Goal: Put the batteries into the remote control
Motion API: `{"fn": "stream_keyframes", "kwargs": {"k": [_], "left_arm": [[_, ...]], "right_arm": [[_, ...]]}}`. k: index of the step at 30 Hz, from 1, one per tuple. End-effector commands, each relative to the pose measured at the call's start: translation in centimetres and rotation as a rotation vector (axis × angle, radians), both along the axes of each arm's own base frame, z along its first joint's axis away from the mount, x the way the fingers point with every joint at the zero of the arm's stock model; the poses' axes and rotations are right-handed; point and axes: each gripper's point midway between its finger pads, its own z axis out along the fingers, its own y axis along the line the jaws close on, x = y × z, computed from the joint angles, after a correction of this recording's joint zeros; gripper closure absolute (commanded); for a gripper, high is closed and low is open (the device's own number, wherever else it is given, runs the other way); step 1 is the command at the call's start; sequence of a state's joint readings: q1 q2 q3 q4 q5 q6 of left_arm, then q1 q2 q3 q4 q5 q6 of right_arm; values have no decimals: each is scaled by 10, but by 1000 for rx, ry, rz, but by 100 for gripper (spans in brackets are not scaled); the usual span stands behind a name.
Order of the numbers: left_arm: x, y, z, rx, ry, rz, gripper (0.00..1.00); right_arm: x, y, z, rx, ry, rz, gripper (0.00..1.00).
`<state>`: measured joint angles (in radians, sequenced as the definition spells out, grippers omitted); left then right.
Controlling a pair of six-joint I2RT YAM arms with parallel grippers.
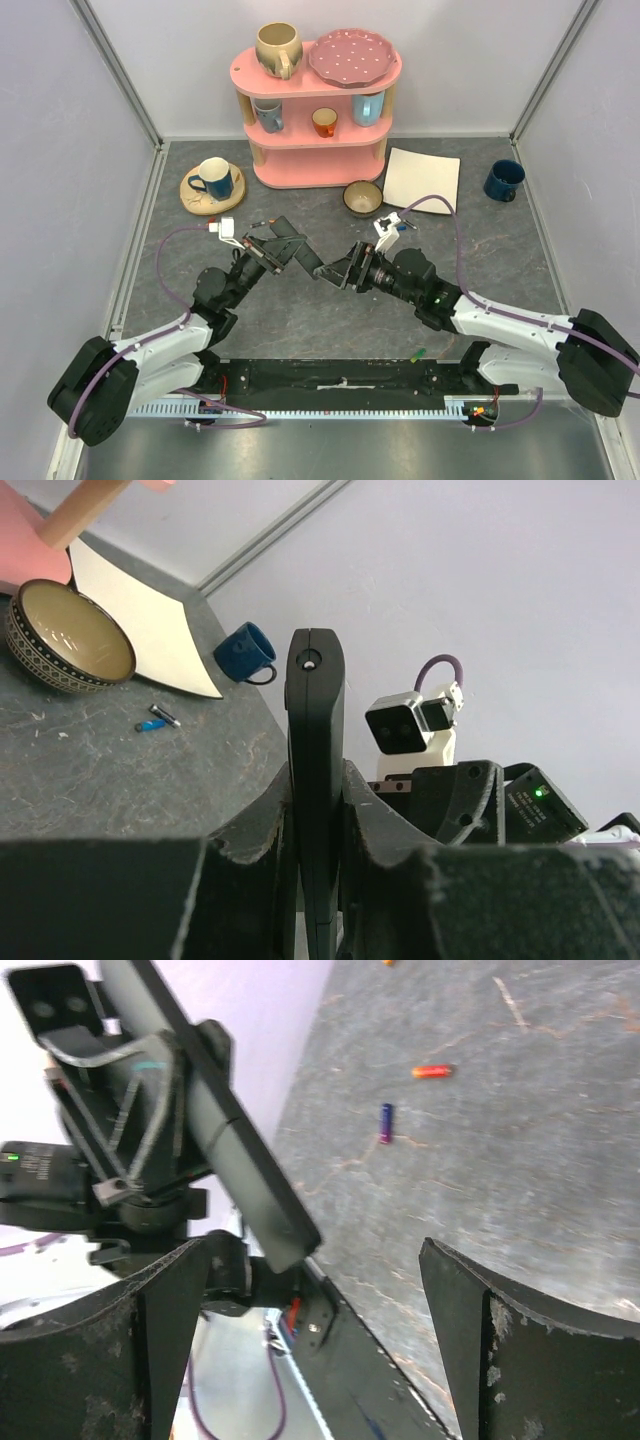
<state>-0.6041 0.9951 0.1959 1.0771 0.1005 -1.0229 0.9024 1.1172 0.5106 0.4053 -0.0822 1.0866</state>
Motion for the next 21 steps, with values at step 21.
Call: {"fn": "stream_keyframes", "kwargs": {"k": [21], "left_arm": [[-5,5,18,16,-144,67,98]], "right_arm": [[15,19,40,212,-31,-3,19]]}}
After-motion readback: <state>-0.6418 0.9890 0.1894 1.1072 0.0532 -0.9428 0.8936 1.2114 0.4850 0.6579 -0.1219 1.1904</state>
